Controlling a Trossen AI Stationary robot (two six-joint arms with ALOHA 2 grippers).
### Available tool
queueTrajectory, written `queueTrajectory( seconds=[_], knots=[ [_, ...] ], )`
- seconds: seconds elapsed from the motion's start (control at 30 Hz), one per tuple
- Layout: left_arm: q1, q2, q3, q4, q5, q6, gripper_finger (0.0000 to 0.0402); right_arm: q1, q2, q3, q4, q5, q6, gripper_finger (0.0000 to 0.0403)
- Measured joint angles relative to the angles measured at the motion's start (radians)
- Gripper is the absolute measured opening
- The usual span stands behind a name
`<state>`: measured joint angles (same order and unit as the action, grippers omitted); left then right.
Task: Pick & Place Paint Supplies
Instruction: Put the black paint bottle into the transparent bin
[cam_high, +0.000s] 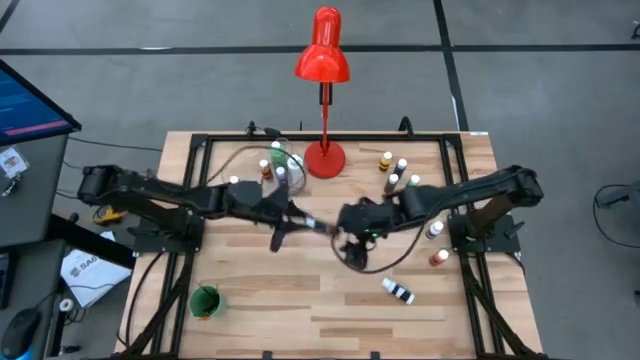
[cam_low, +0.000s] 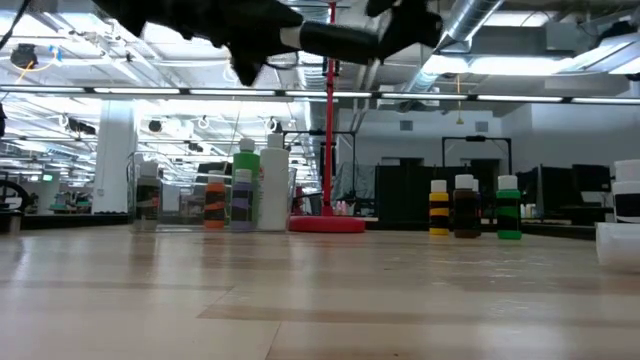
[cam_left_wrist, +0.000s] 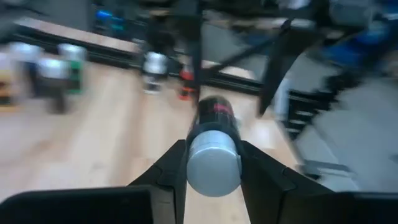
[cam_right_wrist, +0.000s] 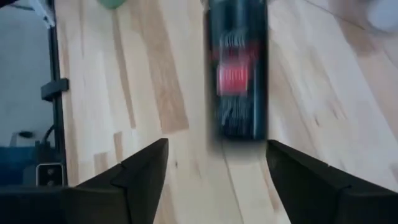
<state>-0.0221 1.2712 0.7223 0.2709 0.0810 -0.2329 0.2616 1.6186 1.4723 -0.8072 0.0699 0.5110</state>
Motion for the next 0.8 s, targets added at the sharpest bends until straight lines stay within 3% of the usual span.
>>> queueTrajectory(
  seconds=[0.13,0.23,0.43,0.8],
  knots=[
    [0.009,-0.102,-0.003,-0.163,-0.364,0.045,0.0099,0.026,-0.060,0.000,-0.054,-0.004,0.026,0.0265],
    [0.019,-0.188,-0.002,-0.330,-0.522,0.013,0.0099,0.040,-0.087,0.000,-0.080,0.037,0.039,0.0265],
    [0.061,-0.283,-0.002,-0.537,-0.558,-0.072,0.0104,0.055,-0.085,0.000,-0.079,0.062,0.051,0.0265],
    [0.120,-0.320,0.037,-0.851,-0.560,-0.189,0.0105,0.071,-0.044,0.002,-0.110,0.061,0.056,0.0265]
  ],
)
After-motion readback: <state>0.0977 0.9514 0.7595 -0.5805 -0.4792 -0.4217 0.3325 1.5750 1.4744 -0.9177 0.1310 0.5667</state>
